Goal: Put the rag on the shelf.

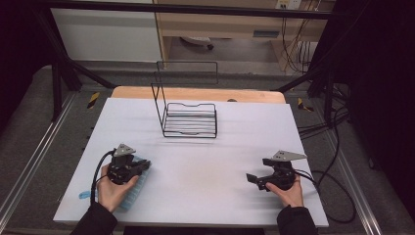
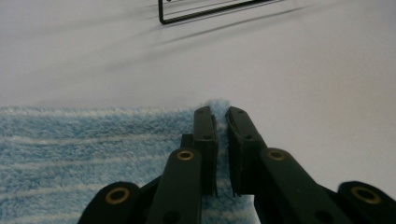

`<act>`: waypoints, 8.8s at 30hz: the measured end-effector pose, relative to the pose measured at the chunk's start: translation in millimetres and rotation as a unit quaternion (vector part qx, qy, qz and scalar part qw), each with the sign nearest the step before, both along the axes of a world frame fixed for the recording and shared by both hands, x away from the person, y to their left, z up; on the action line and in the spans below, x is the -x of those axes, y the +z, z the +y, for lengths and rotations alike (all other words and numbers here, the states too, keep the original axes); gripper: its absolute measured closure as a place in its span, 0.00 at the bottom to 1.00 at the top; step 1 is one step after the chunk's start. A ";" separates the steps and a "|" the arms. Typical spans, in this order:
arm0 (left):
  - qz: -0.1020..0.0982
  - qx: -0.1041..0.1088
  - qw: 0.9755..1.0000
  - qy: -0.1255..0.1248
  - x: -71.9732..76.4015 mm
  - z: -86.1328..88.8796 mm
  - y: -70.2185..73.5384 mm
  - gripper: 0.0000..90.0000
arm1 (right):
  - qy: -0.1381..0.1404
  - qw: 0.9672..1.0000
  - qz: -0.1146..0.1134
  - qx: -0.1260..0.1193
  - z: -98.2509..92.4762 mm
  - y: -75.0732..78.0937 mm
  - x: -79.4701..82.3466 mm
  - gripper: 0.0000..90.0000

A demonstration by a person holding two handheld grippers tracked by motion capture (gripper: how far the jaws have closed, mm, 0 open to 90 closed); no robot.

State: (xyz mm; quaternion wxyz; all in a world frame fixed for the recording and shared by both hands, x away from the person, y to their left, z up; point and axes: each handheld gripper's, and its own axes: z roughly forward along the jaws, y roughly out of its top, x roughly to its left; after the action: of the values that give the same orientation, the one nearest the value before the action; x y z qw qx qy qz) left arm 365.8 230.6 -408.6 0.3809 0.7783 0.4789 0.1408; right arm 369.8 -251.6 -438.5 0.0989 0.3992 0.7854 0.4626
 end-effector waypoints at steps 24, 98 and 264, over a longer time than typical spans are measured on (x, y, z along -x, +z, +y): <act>-0.009 -0.017 0.999 -0.032 -1.3 -52.1 3.8 0.91 | 0.001 1.000 0.001 0.000 0.4 -0.1 0.4 0.01; 0.010 -0.040 0.996 -0.076 -11.8 -3.1 -4.2 0.40 | -0.004 1.000 0.006 0.002 6.0 -2.9 1.3 0.03; 0.017 0.021 0.994 -0.105 -1.7 -9.7 -5.8 0.25 | 0.023 1.000 0.004 0.003 135.6 0.7 4.5 0.21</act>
State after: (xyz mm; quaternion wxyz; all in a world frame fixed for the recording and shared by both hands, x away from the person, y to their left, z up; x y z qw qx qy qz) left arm 367.5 221.0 -414.4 0.4014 0.8183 0.4042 0.0766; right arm 365.3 -116.0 -437.8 0.0868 0.3824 0.7964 0.4605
